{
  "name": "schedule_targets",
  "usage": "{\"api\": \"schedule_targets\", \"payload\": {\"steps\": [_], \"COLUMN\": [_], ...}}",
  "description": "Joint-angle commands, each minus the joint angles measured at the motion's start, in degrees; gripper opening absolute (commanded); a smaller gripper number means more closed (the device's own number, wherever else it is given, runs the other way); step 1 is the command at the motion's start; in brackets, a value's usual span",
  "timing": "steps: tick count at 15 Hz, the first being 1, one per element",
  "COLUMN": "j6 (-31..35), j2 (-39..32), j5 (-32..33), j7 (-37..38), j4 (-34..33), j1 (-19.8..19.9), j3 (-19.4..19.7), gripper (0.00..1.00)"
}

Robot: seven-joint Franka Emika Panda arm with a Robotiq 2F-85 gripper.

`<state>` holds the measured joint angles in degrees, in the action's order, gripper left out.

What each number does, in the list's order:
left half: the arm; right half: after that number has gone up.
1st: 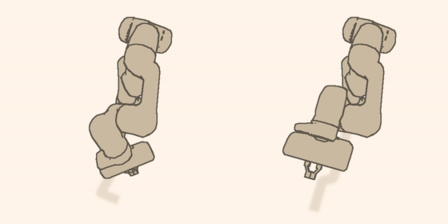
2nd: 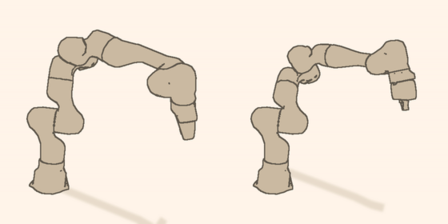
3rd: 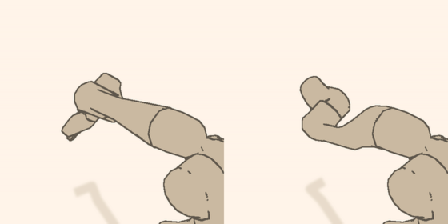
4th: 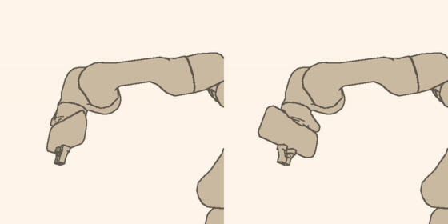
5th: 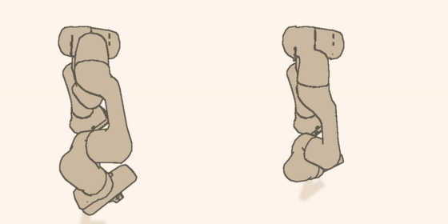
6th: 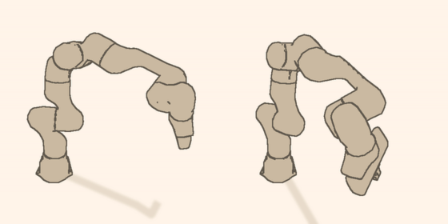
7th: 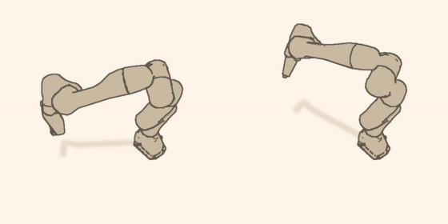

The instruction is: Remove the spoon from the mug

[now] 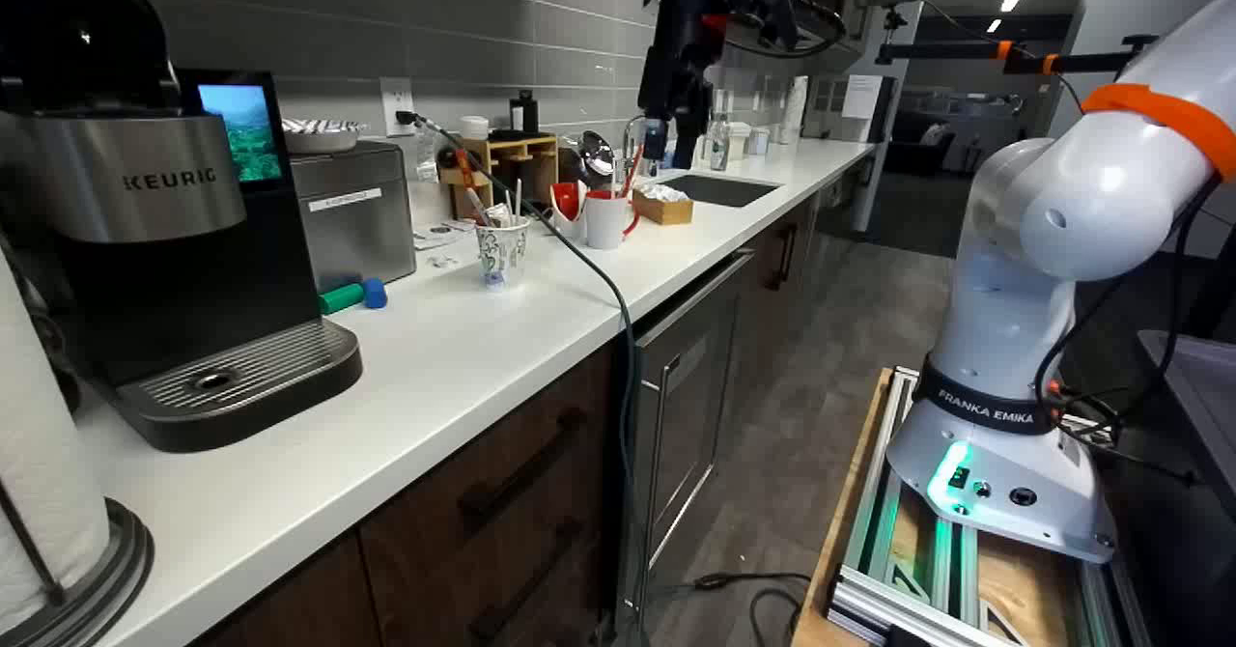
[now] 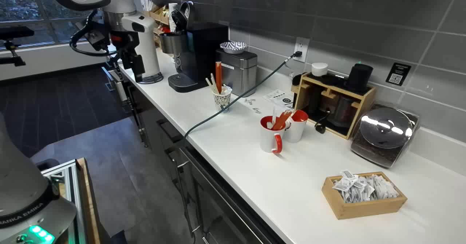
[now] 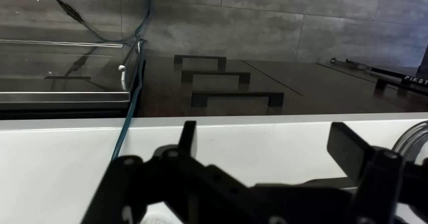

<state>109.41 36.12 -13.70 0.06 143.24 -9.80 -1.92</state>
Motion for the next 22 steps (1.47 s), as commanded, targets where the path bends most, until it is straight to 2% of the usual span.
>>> {"api": "schedule_targets", "payload": {"steps": [1,6,8,11,13,15,19,22], "j6": [-0.27,-0.27,10.79,20.49,25.54,27.87,28.34,27.61], "j2": [-0.02,-0.04,-0.36,-3.03,-4.68,-6.05,-8.24,-9.45], "j5": [-0.47,-0.47,0.02,1.42,4.19,7.59,15.89,22.98], "j7": [-0.44,-0.44,0.34,0.93,2.31,4.59,11.86,18.57], "j4": [-0.15,-0.15,0.79,-3.1,-5.93,-9.17,-14.1,-14.81], "j1": [0.96,0.96,1.72,3.8,6.85,10.86,19.39,25.19], "j3": [-0.77,-0.77,-2.32,-1.23,-0.77,-0.08,-0.26,-1.27], "gripper": [1.0,1.0,1.0,1.0,1.0,1.0,1.0,1.0]}}
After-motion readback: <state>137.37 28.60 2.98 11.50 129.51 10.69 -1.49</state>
